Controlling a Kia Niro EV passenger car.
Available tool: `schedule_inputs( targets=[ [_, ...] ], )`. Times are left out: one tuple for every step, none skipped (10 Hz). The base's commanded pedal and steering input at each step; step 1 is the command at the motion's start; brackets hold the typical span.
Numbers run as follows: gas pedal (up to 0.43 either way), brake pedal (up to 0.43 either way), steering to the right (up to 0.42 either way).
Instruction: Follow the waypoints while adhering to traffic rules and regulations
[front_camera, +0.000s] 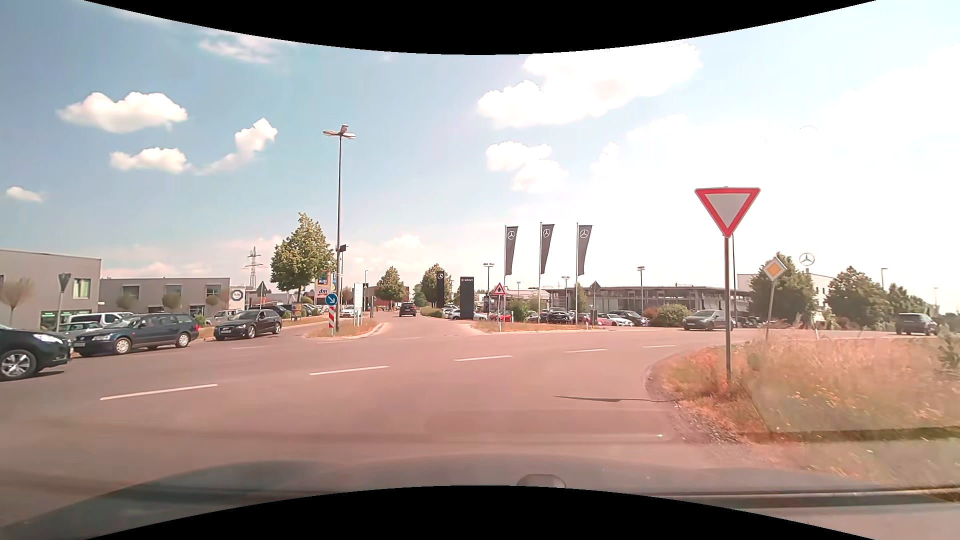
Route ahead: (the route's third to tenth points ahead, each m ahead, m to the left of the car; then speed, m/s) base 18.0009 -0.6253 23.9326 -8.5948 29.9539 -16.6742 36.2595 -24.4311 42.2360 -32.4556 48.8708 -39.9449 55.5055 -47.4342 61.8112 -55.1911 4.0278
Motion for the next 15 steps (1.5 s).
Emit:
schedule_inputs(
  targets=[
    [0.000, 0.195, 0.032],
    [0.000, 0.201, 0.033],
    [0.000, 0.213, 0.034],
    [0.000, 0.226, 0.035],
    [0.000, 0.232, 0.035],
    [0.000, 0.232, 0.036],
    [0.000, 0.232, 0.038],
    [0.000, 0.232, 0.038],
    [0.000, 0.232, 0.038],
    [0.000, 0.232, 0.038],
    [0.000, 0.232, 0.038],
    [0.000, 0.220, 0.035],
    [0.000, 0.207, 0.035],
    [0.000, 0.207, 0.033],
    [0.000, 0.201, 0.037]
  ],
)
